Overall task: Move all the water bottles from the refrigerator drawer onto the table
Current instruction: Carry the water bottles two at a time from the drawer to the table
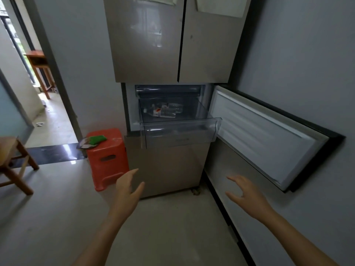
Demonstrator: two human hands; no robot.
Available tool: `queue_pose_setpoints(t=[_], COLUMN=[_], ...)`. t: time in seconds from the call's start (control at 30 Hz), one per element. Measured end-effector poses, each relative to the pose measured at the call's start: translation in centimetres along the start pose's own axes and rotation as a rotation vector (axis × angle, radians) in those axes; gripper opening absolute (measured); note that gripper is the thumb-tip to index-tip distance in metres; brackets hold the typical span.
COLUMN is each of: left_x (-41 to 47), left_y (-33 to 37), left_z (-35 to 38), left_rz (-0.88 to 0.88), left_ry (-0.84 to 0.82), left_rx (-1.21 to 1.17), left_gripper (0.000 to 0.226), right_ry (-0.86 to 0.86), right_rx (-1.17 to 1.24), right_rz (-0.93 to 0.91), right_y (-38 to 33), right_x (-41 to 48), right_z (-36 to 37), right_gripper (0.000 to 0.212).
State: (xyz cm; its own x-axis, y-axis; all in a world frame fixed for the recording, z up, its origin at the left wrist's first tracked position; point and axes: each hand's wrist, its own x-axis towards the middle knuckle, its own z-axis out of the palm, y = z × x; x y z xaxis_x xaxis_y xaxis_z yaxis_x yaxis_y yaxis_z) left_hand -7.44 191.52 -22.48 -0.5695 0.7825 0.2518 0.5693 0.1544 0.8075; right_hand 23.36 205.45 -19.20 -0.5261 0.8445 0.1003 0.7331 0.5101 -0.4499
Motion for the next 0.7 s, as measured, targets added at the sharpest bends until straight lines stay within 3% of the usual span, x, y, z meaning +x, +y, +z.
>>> queue_pose_setpoints(t=[0.23, 0.7], left_x=[7.2, 20.7], left_y=[0.1, 3.4], left_z=[5.3, 11.3], left_rz=[0.009, -0.049], left_ry=[-0.019, 0.121], left_rx=[0.072, 0.180], left_gripper=[0.042, 0.043], right_ry=[-0.028, -0.007], right_rx=[0.061, 0.214], right_rz=[0.017, -0.230], right_y=[4.2, 4.5], right_x=[8.2, 31.0], right_z=[0.6, -0.9], right_gripper=[0.048, 0.049])
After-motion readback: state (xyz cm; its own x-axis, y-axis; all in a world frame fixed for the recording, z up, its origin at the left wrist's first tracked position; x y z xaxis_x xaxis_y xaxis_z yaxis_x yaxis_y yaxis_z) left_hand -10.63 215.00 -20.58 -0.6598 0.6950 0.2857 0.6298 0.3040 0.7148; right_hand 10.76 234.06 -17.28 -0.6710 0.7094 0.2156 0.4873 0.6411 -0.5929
